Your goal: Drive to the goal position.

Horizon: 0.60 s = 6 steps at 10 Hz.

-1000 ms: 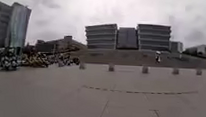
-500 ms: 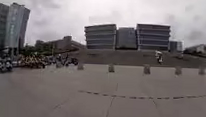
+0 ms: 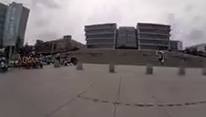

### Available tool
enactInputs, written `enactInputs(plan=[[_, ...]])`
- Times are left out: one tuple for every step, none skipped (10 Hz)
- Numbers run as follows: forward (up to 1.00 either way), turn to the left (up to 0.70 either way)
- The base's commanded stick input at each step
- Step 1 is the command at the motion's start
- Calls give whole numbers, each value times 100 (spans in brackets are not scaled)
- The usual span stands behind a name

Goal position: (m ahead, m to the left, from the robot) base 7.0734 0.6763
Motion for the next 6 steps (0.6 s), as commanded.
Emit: enactInputs(plan=[[60, 0], [60, 0], [60, 0], [60, 0], [60, 0], [60, 0]])
